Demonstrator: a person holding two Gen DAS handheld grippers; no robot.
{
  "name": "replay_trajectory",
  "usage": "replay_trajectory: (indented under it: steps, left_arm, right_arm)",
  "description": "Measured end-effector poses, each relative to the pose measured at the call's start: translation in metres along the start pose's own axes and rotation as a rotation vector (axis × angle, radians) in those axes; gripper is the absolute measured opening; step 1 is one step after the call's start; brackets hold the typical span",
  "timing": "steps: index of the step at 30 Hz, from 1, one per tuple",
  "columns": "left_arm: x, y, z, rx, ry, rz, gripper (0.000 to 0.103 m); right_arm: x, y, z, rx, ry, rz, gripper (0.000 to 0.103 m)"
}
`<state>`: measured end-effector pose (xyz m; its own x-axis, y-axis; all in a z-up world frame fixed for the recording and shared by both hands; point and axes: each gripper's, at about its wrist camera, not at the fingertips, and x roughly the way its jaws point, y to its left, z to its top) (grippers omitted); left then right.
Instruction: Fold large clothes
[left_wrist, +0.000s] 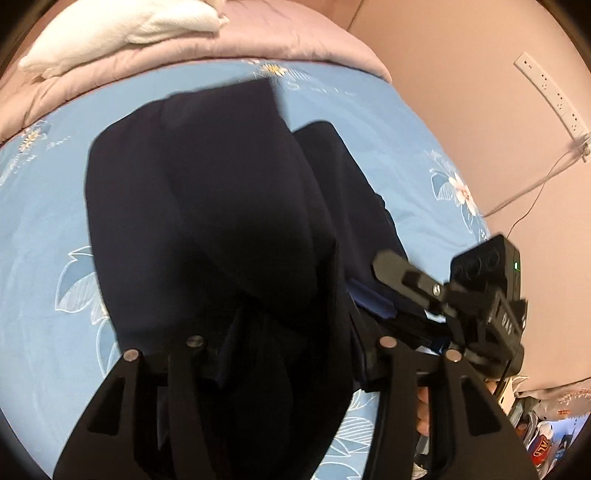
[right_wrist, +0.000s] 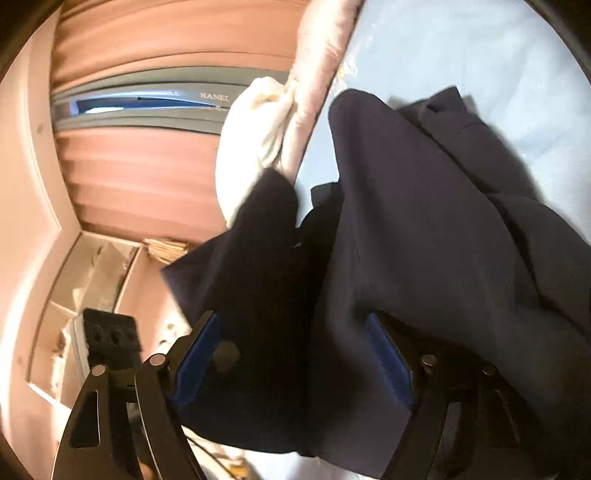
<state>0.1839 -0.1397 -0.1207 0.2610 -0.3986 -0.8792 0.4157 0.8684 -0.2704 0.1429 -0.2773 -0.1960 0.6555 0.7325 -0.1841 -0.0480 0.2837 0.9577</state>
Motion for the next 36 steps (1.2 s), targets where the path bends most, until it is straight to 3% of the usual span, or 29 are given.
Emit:
replay_trajectory:
  steps: [2, 4, 6, 8, 10, 11, 17, 20, 21, 23, 25, 26, 27, 28, 29, 30, 33, 36]
  left_arm:
    - [0.004, -0.002, -0.002, 0.008, 0.014, -0.062, 0.062]
    - [0.002, 0.002, -0.005, -0.002, 0.006, -0.138, 0.065]
    - [-0.004, 0.015, -0.008, -0.049, -0.014, -0.26, 0.076]
    - [-0.009, 0.029, -0.012, -0.118, -0.016, -0.372, 0.078]
    - [-0.021, 0.044, -0.021, -0.157, -0.039, -0.53, 0.079]
    - [-0.027, 0.049, -0.026, -0.167, -0.054, -0.559, 0.079]
    - [-0.071, 0.088, -0.065, -0.212, -0.155, -0.541, 0.08]
    - [-0.08, 0.11, -0.092, -0.232, -0.193, -0.437, 0.081]
    - [-0.079, 0.117, -0.099, -0.25, -0.196, -0.425, 0.081]
    - [-0.071, 0.126, -0.113, -0.283, -0.169, -0.468, 0.081]
    - [-0.06, 0.126, -0.126, -0.29, -0.148, -0.439, 0.079]
    - [-0.055, 0.124, -0.131, -0.282, -0.145, -0.395, 0.079]
    - [-0.05, 0.121, -0.134, -0.276, -0.141, -0.374, 0.079]
    - [-0.045, 0.116, -0.138, -0.275, -0.132, -0.373, 0.079]
    - [-0.039, 0.113, -0.14, -0.276, -0.121, -0.38, 0.079]
    - [-0.035, 0.111, -0.139, -0.273, -0.117, -0.382, 0.079]
    - [-0.033, 0.104, -0.143, -0.253, -0.117, -0.372, 0.079]
    - [-0.036, 0.099, -0.138, -0.243, -0.118, -0.418, 0.079]
  right_arm:
    - [0.005, -0.003, 0.007, 0.021, 0.006, 0.007, 0.081]
    - [0.009, -0.006, 0.014, 0.043, 0.011, 0.015, 0.081]
    - [0.001, -0.006, 0.014, 0.049, 0.017, 0.013, 0.081]
    - [-0.006, -0.004, 0.012, 0.052, 0.026, 0.012, 0.081]
    - [-0.012, -0.002, 0.003, 0.055, 0.023, 0.02, 0.083]
    - [-0.014, -0.002, 0.001, 0.056, 0.023, 0.017, 0.084]
    - [-0.005, 0.013, 0.001, -0.022, 0.058, -0.009, 0.089]
    - [0.006, 0.02, 0.001, -0.055, 0.088, -0.057, 0.09]
    - [0.01, 0.023, 0.001, -0.069, 0.104, -0.082, 0.09]
    - [0.019, 0.029, 0.003, -0.101, 0.128, -0.13, 0.09]
    - [0.029, 0.041, 0.005, -0.159, 0.145, -0.179, 0.088]
    - [0.034, 0.047, 0.007, -0.189, 0.147, -0.219, 0.084]
    - [0.039, 0.052, 0.007, -0.221, 0.15, -0.257, 0.072]
    - [0.045, 0.059, 0.007, -0.269, 0.155, -0.297, 0.054]
    - [0.05, 0.062, 0.007, -0.301, 0.163, -0.325, 0.043]
    - [0.057, 0.068, 0.005, -0.351, 0.177, -0.375, 0.023]
    - [0.066, 0.083, -0.003, -0.464, 0.172, -0.469, 0.009]
    - [0.055, 0.107, -0.009, -0.563, 0.101, -0.453, 0.005]
